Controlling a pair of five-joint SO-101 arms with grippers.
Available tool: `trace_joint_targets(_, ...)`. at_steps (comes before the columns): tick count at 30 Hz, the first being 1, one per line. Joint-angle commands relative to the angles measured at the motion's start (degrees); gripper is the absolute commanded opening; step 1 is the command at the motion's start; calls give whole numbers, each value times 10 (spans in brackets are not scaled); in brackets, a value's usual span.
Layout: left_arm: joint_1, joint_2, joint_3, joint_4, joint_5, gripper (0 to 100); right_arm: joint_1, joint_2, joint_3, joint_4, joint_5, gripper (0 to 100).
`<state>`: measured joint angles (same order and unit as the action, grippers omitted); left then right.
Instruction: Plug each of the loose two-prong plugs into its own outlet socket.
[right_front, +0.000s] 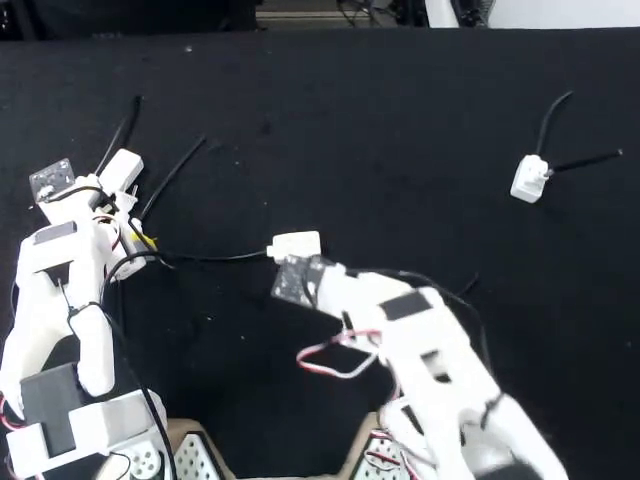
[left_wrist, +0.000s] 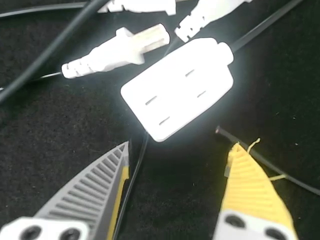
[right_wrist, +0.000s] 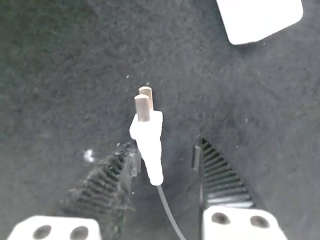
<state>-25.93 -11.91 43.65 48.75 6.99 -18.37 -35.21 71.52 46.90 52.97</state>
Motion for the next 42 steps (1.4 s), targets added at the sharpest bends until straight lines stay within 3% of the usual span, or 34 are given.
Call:
trace_joint_targets(1,-5,-14,-9,2,7,309,-5,115,-88,-3,-7,181)
trace_joint_targets(5,-5,-14,-9,2,7,309,-5,202,-142,-6,-7,173)
trace_joint_targets(9,-5,-14,-9,2,7,309,-4,221,-163,-3,-8,3)
trace_joint_targets(13,-4,-14,-9,1,7,309,48,208,-196,33,-47,11)
trace_joint_targets(19,0,-14,-9,-1,7,309,142,138,-336,195,-177,11)
trace_joint_targets(26,2,-14,-7,3,4,309,108,36,-363,258,-156,11)
trace_joint_targets(30,35,-41,9,4,3,309,41,-12,-265,195,-167,11)
trace_joint_targets(36,118,-188,112,-23,-51,309,-20,-24,-112,-53,-271,11)
trace_joint_targets(42,135,-389,233,-75,-52,309,-101,-25,-92,-134,-337,11)
